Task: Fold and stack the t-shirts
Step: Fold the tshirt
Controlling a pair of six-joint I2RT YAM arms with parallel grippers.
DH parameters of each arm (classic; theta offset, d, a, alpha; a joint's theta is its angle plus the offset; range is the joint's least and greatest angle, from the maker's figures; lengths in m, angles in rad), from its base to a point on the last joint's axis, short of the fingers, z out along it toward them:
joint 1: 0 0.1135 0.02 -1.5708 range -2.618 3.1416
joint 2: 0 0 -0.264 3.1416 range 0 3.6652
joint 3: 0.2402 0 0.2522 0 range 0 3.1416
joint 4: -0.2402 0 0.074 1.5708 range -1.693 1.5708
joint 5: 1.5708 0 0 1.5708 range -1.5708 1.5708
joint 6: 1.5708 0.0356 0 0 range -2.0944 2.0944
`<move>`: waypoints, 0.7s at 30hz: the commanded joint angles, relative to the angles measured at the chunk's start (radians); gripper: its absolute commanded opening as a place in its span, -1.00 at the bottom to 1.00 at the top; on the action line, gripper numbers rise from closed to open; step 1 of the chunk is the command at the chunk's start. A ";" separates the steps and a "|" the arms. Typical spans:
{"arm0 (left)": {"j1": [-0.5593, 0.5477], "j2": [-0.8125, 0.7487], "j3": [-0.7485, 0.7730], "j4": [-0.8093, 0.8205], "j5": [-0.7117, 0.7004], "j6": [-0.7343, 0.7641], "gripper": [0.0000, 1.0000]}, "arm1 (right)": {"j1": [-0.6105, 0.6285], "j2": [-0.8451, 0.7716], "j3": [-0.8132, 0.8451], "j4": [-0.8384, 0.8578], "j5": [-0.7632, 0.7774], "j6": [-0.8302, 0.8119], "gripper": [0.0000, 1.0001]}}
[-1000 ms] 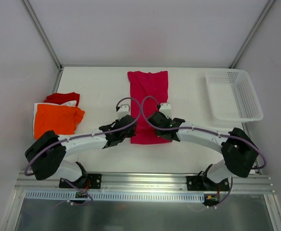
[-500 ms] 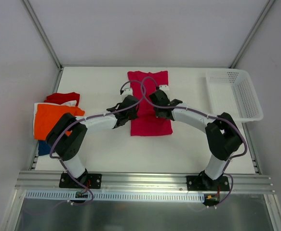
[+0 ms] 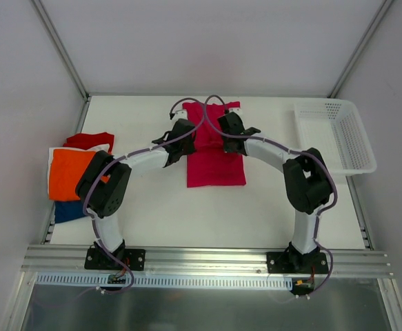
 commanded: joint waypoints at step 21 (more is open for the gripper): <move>-0.002 -0.020 0.092 -0.010 0.117 0.008 0.82 | -0.024 -0.196 -0.092 0.171 -0.045 -0.113 0.42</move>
